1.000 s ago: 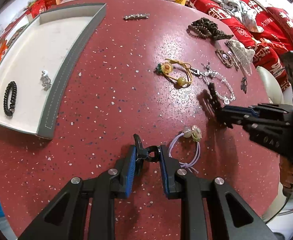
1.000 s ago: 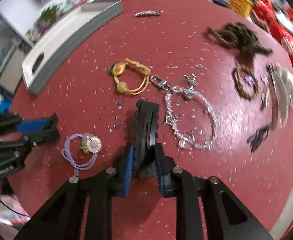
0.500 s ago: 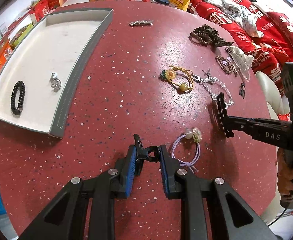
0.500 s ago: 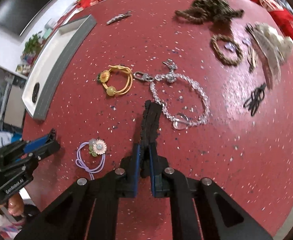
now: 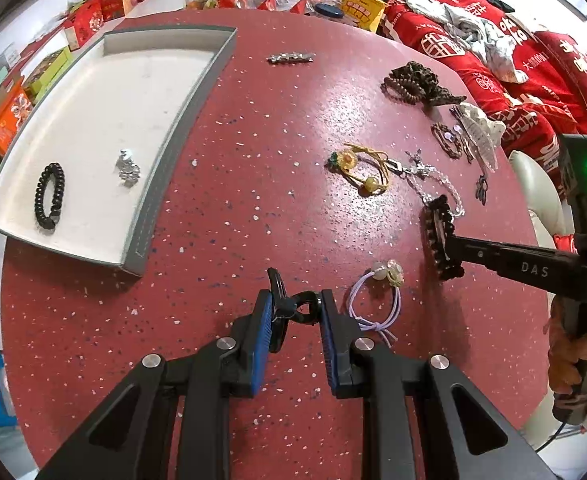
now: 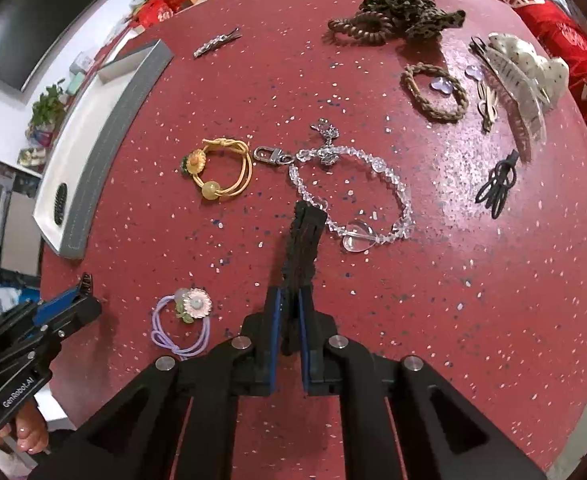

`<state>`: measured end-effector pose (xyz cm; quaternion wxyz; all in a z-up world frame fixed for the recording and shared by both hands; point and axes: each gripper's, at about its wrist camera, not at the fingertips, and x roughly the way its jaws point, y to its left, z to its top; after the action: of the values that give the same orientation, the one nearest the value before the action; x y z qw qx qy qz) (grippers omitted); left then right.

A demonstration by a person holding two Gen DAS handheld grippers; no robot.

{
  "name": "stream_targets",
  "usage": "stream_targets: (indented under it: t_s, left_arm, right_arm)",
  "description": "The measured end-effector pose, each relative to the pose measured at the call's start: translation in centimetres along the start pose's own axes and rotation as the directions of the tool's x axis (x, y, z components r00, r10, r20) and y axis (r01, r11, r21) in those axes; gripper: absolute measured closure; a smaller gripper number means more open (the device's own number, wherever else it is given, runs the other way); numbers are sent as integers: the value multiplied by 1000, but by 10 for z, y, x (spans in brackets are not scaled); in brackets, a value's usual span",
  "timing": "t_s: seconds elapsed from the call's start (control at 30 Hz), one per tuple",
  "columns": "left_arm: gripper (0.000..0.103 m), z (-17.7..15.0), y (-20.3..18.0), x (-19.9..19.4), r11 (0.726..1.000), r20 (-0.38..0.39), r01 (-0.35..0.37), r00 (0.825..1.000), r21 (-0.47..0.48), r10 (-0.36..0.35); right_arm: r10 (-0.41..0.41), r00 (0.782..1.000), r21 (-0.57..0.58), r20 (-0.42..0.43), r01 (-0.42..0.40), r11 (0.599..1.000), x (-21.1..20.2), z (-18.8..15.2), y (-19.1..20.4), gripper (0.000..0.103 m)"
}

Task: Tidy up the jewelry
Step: 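Carry the claw clip and snap clip over the white tray with both tools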

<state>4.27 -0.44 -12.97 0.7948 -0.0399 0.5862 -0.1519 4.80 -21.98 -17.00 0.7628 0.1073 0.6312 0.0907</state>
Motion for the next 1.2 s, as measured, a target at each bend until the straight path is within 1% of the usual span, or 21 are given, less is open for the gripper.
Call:
stream_targets:
  t_s: [0.37,0.57,1.0,1.2]
  left_arm:
    - [78,6,11,-19,1000,30,-7,1000,-28,8]
    - [78,13,21,-34,999,55,-13,998,-49,15]
    - [78,30,58,-62,992,104,-56,992,-113,68]
    - [78,46,83,-74,986,136,-86,985,-146,106]
  right_arm:
    - [48,999,43,18,-48,998,-18,0,9,98]
    - [79,996,49,46,-81,995,-32,7,24,98]
    - [160,982,-13,99,-160,987,-54,47,76,98]
    - [198,974,-75,111,-190,979,-55,75,111,98]
